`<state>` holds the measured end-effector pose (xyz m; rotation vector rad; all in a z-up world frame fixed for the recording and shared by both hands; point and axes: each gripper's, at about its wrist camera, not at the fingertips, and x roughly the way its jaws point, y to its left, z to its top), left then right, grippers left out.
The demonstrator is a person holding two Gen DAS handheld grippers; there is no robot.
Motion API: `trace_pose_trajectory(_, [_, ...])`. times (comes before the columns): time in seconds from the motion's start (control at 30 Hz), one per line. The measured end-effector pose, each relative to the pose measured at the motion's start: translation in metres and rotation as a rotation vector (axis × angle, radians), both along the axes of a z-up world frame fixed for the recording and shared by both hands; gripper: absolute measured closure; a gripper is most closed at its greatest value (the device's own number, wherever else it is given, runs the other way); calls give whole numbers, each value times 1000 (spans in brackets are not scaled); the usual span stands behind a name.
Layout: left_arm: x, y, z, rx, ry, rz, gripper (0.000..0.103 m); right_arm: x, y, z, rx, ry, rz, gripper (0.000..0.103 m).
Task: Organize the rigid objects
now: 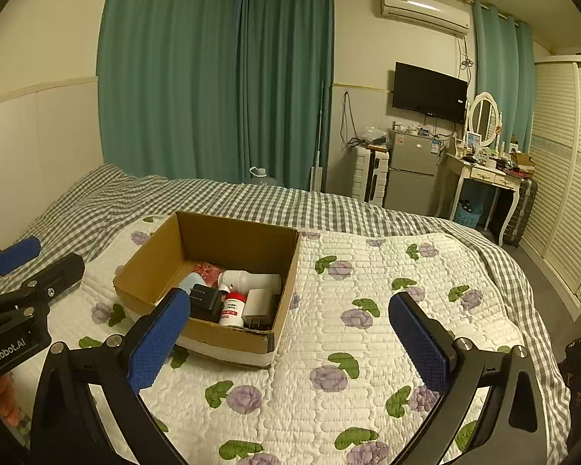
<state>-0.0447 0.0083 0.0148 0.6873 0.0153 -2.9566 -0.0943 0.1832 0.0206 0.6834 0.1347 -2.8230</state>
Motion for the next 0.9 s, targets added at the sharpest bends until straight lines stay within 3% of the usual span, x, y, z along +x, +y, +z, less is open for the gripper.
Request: trace_pose_trajectory(0.9, [-2,0,-4,7,-15,-3,24,-2,-4,-6,-8,-23,2,0])
